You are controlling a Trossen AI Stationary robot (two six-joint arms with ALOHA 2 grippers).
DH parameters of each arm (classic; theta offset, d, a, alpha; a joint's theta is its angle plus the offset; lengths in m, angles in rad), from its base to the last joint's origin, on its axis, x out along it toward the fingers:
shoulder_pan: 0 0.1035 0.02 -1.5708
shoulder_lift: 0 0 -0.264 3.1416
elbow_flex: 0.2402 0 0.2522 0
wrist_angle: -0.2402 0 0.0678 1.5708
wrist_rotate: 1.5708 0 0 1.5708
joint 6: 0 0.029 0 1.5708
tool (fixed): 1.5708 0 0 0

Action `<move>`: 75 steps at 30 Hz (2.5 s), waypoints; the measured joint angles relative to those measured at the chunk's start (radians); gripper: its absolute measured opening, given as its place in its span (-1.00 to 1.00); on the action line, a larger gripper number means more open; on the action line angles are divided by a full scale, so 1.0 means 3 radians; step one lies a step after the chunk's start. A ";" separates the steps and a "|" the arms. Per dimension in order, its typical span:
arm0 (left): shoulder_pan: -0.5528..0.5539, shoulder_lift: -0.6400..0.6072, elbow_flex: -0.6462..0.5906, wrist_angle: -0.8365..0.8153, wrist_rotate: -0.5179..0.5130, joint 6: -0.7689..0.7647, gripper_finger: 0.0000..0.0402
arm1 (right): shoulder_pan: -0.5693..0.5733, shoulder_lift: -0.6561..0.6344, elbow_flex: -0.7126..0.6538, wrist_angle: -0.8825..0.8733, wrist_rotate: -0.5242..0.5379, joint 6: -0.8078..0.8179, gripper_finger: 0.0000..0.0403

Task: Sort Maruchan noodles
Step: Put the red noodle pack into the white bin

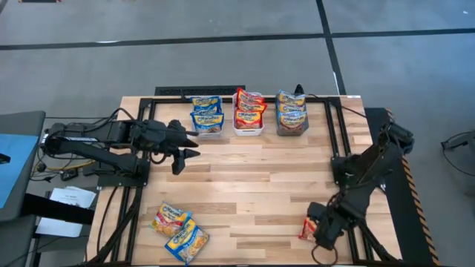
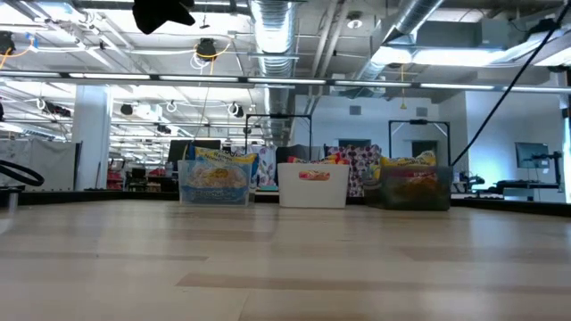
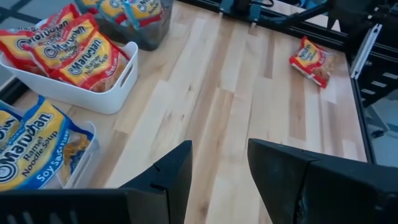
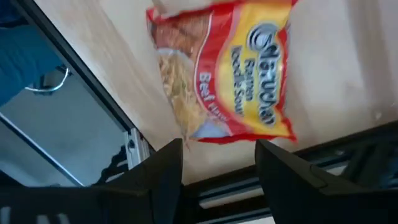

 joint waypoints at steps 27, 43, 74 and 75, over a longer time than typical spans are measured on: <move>-0.0035 0.0000 0.0003 0.0001 -0.0006 0.0002 -0.28 | 0.0234 0.0835 -0.0270 0.0727 0.0172 0.0632 0.09; -0.0035 0.0001 0.0003 -0.0003 -0.0008 0.0030 -0.28 | -0.0062 0.0847 -0.0361 0.0873 -0.0099 0.0600 -0.93; -0.0034 0.0001 0.0003 -0.0010 -0.0005 0.0002 -0.28 | -0.1174 0.0868 0.0992 -0.0361 0.1706 -0.1116 -0.99; -0.0035 0.0001 0.0003 -0.0010 -0.0004 0.0001 -0.28 | -0.1250 0.0868 0.1018 -0.0360 0.1757 -0.1241 -0.99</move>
